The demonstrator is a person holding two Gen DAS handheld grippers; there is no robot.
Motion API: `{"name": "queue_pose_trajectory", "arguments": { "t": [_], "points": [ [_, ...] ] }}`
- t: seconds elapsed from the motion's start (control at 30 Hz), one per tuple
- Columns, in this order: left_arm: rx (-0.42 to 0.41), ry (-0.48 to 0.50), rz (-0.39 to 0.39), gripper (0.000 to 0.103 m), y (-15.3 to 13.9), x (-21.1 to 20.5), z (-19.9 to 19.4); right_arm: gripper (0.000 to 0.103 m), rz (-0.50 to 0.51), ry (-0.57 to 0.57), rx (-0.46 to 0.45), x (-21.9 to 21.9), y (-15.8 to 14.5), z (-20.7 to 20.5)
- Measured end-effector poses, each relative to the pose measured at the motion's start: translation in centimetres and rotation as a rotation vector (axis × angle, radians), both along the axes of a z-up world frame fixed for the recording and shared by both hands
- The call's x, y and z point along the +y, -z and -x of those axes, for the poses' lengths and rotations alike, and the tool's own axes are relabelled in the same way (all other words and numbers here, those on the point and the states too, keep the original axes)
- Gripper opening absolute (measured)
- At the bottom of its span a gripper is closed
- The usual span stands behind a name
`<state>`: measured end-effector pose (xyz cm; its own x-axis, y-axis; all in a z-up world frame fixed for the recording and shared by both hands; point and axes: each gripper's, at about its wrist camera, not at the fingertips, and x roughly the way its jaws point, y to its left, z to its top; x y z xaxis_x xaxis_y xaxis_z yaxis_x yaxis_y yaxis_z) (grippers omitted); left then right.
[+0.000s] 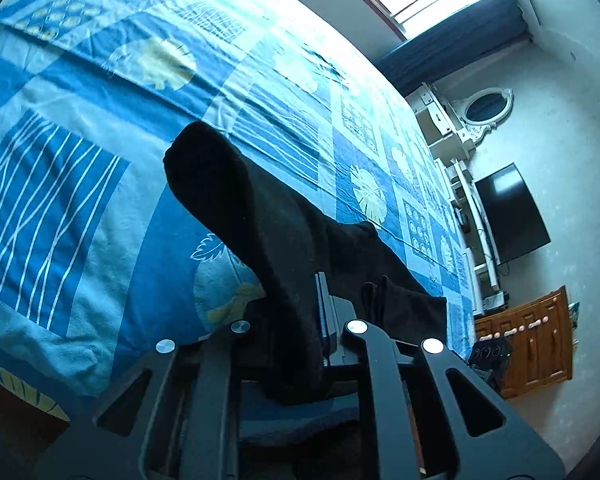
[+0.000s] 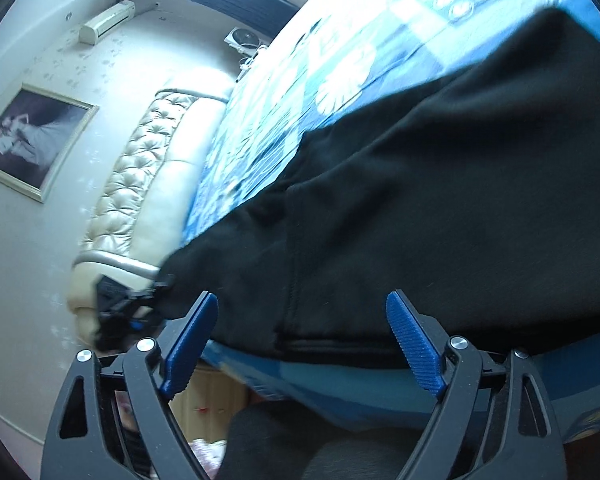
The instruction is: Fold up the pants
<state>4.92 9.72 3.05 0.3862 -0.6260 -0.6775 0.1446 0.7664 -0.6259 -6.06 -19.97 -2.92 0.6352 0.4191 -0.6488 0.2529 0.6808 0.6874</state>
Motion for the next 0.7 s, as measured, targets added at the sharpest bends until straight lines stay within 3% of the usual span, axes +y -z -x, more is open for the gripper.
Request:
{"name": "queue_pose_trajectory", "arguments": {
  "t": [0.1,0.3,0.5,0.7],
  "points": [
    [-0.065,0.03,-0.073,0.013,-2.9,-2.7,1.0,0.086,0.054,0.034,-0.008,-0.8,-0.9,0.3],
    [-0.172,0.088,-0.222,0.013,-7.2,-9.7,1.9,0.086,0.048,0.087,-0.04,-3.1,-2.6,1.6],
    [-0.229,0.146,-0.329,0.013,-7.6,-17.2,3.2,0.086,0.054,0.115,-0.08,-5.4,-4.2,3.6],
    [-0.31,0.213,-0.498,0.013,-6.0,-25.3,5.4,0.086,0.042,0.16,-0.112,-7.6,-4.8,5.5]
  ]
}}
